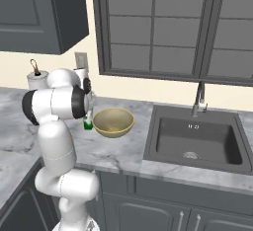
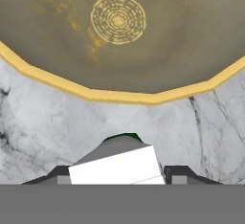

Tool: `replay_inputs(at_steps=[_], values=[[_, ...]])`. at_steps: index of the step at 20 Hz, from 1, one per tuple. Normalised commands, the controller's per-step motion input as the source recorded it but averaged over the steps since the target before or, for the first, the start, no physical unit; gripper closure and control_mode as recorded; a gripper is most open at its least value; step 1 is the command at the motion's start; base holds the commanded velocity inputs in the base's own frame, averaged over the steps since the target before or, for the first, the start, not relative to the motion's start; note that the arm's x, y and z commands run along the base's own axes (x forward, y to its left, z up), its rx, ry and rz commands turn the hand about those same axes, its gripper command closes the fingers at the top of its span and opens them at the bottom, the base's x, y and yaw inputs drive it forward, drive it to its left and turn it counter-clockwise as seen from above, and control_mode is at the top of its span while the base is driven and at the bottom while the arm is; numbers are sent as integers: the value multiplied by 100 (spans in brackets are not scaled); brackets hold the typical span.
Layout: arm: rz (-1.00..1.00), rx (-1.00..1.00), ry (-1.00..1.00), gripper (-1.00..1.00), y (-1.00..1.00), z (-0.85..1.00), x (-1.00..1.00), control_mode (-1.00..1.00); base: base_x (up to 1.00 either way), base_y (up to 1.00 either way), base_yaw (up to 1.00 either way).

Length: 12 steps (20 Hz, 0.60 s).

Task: Gather the eggs and milk located in the vicinity of the sink area and place them right next to the bowl.

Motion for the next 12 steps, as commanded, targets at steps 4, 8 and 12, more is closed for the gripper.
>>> replay_inputs(at_steps=[4, 8, 12], values=[[-13, 0, -10, 100, -42, -20, 0, -100, 0, 0, 0], [-5, 0, -18, 100, -25, -16, 0, -100, 0, 0, 0], [0, 0, -13, 100, -3, -11, 0, -100, 0, 0, 0]])
